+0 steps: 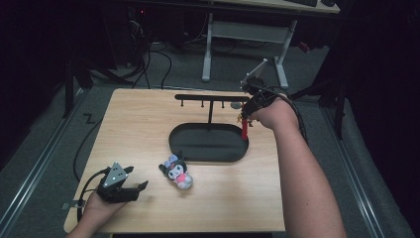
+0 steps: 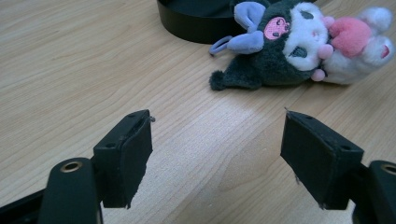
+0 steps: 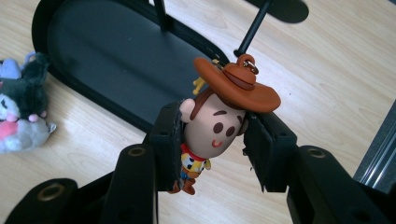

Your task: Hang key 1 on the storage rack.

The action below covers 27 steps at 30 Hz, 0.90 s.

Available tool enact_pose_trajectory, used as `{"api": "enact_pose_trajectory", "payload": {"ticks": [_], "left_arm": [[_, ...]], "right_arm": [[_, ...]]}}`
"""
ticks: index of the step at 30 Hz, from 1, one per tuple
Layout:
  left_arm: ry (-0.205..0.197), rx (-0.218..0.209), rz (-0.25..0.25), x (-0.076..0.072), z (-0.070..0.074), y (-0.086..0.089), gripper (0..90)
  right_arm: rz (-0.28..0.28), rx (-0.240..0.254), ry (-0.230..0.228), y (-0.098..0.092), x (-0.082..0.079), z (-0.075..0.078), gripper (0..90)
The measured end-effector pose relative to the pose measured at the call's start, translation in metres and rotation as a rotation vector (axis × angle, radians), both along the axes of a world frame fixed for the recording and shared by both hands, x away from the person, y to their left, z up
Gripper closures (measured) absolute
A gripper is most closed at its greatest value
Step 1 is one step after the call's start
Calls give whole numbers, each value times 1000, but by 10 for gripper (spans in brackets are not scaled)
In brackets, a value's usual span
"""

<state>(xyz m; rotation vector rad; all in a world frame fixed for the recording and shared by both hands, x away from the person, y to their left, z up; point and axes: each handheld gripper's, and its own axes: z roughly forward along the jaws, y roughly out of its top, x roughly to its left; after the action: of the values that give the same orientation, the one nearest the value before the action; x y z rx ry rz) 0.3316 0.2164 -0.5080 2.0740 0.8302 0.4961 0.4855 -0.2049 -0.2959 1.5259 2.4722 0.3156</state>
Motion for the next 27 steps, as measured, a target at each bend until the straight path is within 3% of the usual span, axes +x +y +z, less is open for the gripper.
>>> {"api": "enact_pose_trajectory", "payload": {"ticks": [13, 27], "left_arm": [[0, 5, -3, 0, -1, -1, 254], [9, 8, -14, -2, -1, -3, 255]], "right_arm": [[-30, -11, -29, 0, 15, 0, 582], [-61, -19, -22, -9, 19, -12, 581]]}}
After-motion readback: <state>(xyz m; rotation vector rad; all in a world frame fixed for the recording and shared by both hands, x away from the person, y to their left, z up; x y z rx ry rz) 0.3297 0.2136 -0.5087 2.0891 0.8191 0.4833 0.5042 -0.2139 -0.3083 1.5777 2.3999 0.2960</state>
